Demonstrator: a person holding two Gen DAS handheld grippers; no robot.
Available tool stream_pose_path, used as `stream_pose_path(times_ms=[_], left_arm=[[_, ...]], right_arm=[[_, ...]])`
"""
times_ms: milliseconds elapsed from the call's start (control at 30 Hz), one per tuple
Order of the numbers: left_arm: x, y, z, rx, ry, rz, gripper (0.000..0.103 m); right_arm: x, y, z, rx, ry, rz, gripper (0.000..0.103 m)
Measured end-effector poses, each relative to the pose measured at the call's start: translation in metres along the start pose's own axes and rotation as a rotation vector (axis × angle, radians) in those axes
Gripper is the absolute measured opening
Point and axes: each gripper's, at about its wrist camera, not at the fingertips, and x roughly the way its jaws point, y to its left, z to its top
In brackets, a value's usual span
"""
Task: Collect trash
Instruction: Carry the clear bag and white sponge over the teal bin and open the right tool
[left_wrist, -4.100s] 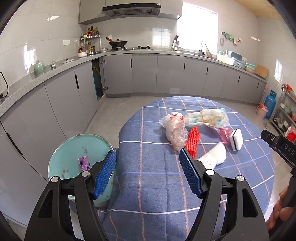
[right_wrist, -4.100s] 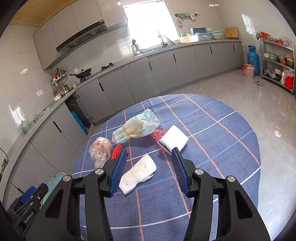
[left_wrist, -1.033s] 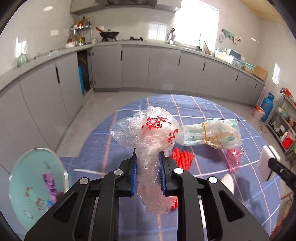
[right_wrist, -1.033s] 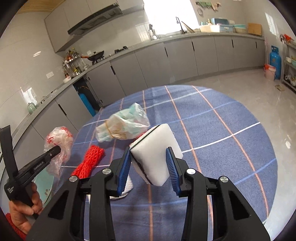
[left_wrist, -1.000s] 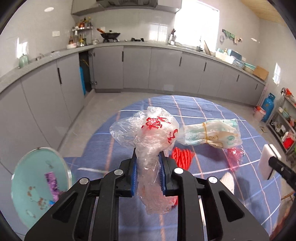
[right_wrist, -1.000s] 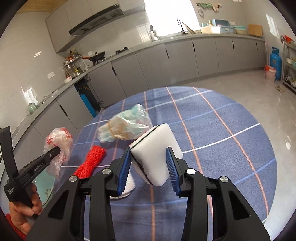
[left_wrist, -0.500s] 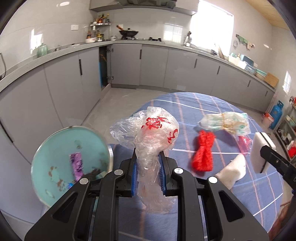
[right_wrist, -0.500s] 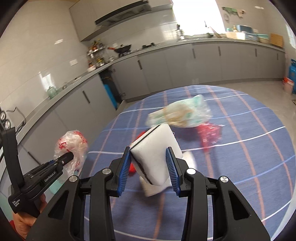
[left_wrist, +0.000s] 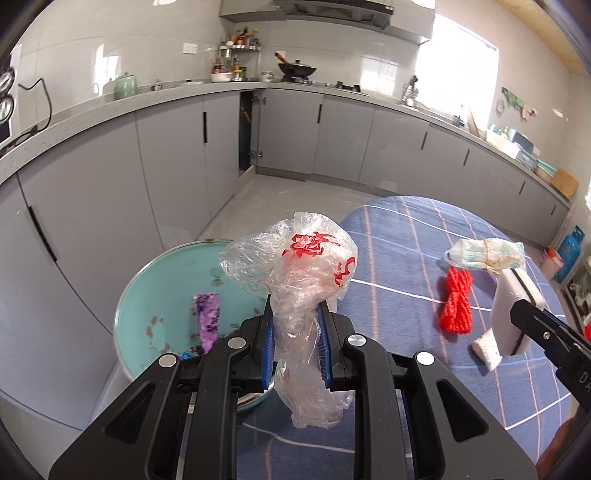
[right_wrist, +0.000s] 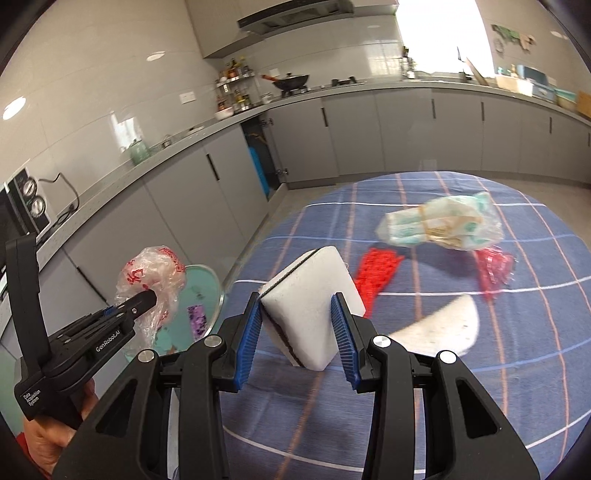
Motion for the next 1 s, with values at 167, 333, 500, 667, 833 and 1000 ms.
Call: stream_pose_path(times_ms=[167,333,500,667,833,1000], left_arm=[[-0.006,0.022,0.0,-0.028,-0.009,0.029,0.021],[-0.007,0.043,0.001,-0.061,-0.009,0.059,0.021],[-0.007,0.058,0.001,-0.089,-0.005,0.077,0.021],[-0.005,0.068,0.002,-0.109,0.002,0.088,0.021],[-0.002,0.077,0.005,-0.125,0.007,0.091,0.021],[0.003,0.082,0.008,-0.127,0.009,0.102,0.021]], right_arm=[[0.008,0.024,0.001,-0.023,0.01,0.039,0.039],[0.014,0.05,0.0,-0.067,0.017,0.08,0.039],[0.021,0.077,0.002,-0.108,0.021,0.118,0.039],[0.031,0.097,0.007,-0.127,0.03,0.146,0.039],[0.043,0.115,0.006,-0.142,0.044,0.154,0.039],[0.057,0.129,0.008,-0.151,0.057,0.171,0.039]])
